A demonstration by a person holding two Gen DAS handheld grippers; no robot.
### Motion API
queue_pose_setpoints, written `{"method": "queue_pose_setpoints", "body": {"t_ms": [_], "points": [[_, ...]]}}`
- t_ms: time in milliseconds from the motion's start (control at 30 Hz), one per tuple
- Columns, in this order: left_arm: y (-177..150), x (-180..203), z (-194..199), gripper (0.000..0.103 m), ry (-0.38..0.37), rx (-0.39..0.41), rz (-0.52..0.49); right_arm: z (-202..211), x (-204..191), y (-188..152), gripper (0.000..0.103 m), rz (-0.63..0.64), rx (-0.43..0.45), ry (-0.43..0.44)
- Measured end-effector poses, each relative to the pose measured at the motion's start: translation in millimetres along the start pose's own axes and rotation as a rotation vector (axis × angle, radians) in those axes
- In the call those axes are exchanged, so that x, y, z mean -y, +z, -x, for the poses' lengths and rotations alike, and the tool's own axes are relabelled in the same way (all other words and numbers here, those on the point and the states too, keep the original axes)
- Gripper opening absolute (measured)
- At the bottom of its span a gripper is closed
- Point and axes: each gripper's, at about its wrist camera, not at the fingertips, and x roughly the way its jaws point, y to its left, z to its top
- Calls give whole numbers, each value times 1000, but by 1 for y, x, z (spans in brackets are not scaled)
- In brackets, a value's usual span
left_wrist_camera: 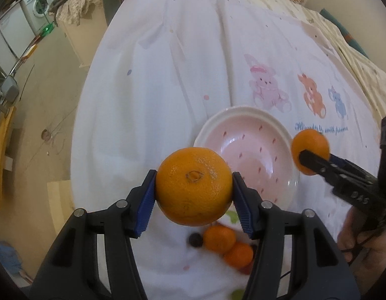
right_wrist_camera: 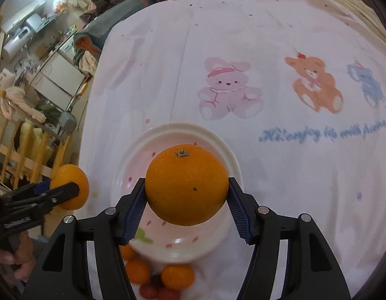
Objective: Organize fruits
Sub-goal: 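Lower the orange into the pink plate and open the right tool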
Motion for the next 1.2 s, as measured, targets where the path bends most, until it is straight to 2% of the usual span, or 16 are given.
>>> {"method": "queue_pose_setpoints", "body": {"t_ms": [300,467,733,800,1000,1200], "points": [[8,-6,-19,54,-16,-39,49,-58,-5,16,65,71,-67,18],[7,-4,-23,54,-19,-47,41,-72,-7,7,66,117,-84,-29],[6,-4,-26,54,-13,-54,42,-71,-3,5,71,117,-77,-27],[6,-4,-27,54,-10,-53,44,-68,-2,5,80,106,-67,-32],[6,-1,-28,54,-9,-44,42,-53,0,4,80,97,-33,-29],[9,4,-31,54,-26,-21,22,-10,14,7,80,-21,21,-12]]}}
